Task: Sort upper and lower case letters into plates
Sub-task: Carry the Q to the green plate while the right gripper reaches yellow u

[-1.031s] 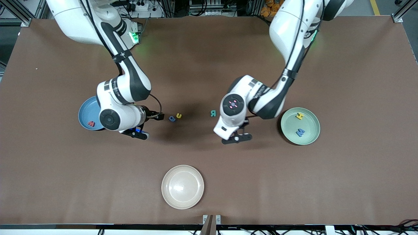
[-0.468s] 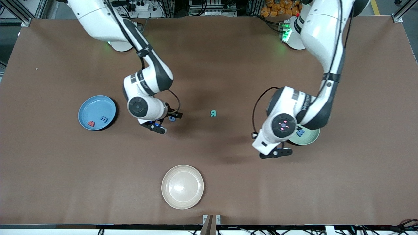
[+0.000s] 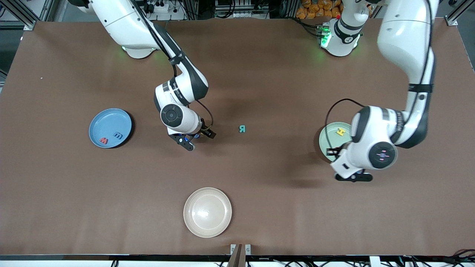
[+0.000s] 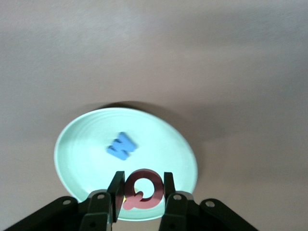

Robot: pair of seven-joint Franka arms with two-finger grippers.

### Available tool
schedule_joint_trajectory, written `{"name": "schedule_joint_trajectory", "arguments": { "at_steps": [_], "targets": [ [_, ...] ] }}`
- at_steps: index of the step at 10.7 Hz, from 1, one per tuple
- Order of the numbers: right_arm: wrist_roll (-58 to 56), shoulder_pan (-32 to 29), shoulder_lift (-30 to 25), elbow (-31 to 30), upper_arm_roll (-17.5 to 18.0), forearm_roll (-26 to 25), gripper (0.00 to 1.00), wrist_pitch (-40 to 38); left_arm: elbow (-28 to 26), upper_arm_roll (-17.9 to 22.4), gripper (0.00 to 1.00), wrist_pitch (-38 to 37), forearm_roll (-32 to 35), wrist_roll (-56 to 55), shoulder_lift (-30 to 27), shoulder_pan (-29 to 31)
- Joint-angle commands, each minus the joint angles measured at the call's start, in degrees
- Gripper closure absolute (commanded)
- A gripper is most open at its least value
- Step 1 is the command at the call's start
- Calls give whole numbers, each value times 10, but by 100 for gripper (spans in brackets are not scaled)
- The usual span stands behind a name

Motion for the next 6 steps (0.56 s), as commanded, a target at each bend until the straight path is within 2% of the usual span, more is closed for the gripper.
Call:
{"name": "schedule_joint_trajectory", "arguments": {
  "at_steps": [1,2,4,6],
  "targets": [
    [12,2,-4,-7,-6,2,10,9,-83,-5,100,66,1,14,-25,7],
    [12,4,-4,-7,-7,0,11,9,-102,-6,100,85,3,19,-30,17],
    [12,6,-2,-7,-7,0,17,10,-108,-7,100,90,-2,35,-25,31],
    [14,17,9,-8,-8,-8,19,34,-112,-7,100,92,-8,35,-21,32]
  ]
}}
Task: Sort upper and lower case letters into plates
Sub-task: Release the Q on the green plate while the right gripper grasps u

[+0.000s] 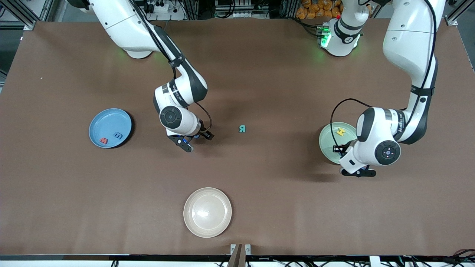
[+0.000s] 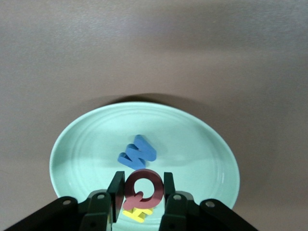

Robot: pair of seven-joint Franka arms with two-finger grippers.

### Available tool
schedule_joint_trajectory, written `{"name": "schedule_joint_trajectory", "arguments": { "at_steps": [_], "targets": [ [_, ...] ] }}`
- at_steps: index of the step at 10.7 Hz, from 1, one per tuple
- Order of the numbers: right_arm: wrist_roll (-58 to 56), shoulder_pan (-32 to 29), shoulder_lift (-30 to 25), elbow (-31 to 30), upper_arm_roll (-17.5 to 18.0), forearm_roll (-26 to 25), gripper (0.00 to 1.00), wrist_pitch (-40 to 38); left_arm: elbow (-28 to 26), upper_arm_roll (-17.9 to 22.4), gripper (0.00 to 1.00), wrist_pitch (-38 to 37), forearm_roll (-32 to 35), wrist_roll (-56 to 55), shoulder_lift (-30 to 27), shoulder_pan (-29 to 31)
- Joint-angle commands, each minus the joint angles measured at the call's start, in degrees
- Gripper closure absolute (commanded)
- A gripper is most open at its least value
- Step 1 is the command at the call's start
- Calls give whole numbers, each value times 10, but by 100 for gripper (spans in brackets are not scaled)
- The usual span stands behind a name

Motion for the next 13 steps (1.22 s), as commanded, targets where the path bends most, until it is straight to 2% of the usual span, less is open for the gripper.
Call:
{"name": "schedule_joint_trajectory", "arguments": {
  "at_steps": [1,2,3,5,6,9,13],
  "targets": [
    [13,16,10,-5,-7,-14,19,21,-24,-7,100,12,-9,15,-15,8],
    [13,18,13,-6,-8,-17,19,21,-24,-7,96,12,-10,10,-14,7],
    [13,21,14,-6,-8,-30,19,21,-24,-6,72,12,-11,6,-9,7],
    [13,21,21,-6,-7,-51,22,23,-24,-6,19,11,-11,4,-9,7],
    [13,19,21,-6,-7,-51,25,22,-22,-6,0,11,-11,5,-9,7],
    [13,19,21,-6,-7,-51,53,21,-17,-5,0,5,-9,15,-12,7],
    [13,20,20,-6,-7,-51,79,21,3,-6,0,-3,-2,9,-20,-10]
  ]
}}
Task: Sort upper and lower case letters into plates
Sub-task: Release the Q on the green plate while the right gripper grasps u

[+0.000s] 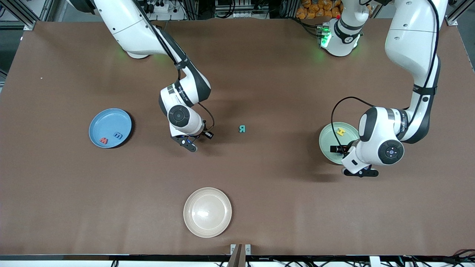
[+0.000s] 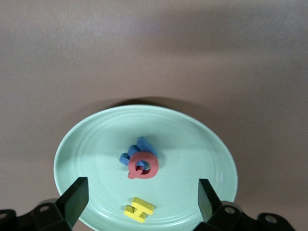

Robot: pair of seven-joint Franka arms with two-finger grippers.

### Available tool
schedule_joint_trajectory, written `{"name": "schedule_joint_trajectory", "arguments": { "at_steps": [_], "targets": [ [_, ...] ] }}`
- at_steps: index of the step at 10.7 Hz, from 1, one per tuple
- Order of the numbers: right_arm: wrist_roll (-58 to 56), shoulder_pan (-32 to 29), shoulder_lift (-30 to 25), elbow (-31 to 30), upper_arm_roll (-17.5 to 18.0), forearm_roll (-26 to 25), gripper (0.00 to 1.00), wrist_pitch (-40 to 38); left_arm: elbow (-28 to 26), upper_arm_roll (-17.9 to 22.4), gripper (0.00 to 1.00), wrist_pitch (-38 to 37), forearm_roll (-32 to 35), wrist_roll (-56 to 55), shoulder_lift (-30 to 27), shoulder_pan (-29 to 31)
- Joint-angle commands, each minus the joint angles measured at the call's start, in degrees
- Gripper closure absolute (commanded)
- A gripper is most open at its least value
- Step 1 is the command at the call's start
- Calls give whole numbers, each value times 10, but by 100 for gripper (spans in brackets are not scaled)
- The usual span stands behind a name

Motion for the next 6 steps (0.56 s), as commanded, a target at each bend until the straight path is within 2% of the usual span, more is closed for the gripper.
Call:
{"name": "schedule_joint_trajectory", "arguments": {
  "at_steps": [1,3,4,6],
  "targets": [
    [12,8,-1,-4,-6,-8,85,-1,8,-2,0,-8,-3,4,-17,-14],
    [12,4,-5,-1,-5,-7,86,-11,25,-2,0,-23,-5,3,-17,-18],
    [4,-2,-12,12,-6,-7,87,-45,31,-2,0,-25,-8,2,-17,-21],
    [-25,-43,-19,63,-5,-6,87,-167,54,-3,0,-43,-11,-11,-17,-36]
  ]
}}
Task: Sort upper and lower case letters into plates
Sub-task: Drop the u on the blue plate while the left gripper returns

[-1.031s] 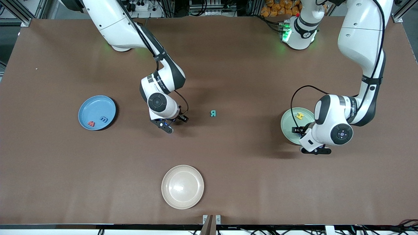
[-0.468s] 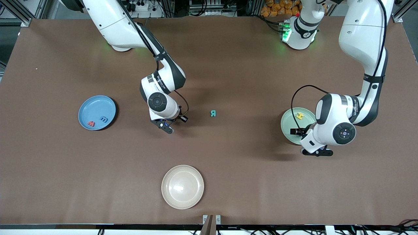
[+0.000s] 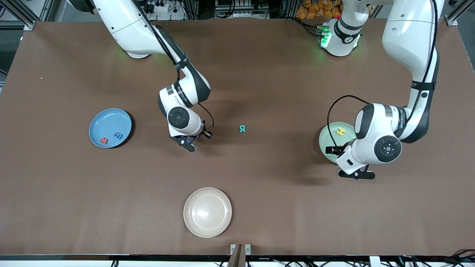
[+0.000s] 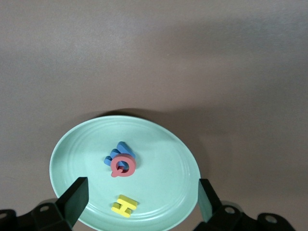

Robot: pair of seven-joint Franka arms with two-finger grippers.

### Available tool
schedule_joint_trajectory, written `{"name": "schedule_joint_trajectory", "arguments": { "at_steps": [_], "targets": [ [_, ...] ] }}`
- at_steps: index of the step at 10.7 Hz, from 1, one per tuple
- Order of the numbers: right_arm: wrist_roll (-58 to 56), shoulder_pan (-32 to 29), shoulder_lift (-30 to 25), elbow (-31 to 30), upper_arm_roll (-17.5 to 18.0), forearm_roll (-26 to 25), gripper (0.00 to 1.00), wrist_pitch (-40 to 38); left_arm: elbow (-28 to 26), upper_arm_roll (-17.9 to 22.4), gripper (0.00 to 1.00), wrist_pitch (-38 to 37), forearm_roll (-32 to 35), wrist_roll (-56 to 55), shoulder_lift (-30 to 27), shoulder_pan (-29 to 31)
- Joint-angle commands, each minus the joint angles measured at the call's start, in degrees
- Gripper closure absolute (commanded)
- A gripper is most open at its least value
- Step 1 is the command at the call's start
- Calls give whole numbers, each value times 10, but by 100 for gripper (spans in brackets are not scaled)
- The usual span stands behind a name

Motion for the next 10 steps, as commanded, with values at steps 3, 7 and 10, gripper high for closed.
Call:
{"name": "schedule_joint_trajectory", "arguments": {
  "at_steps": [3,7,10],
  "targets": [
    [-120,-86,-44,36,-3,-16,87,-158,38,-29,0,-21,-11,-123,-14,-31],
    [-392,-232,-43,35,-5,-58,87,-221,40,-100,0,-17,-9,-333,0,-51],
    [-584,-337,-26,27,-5,-161,87,-223,41,-101,0,32,-6,-471,14,-134]
  ]
}}
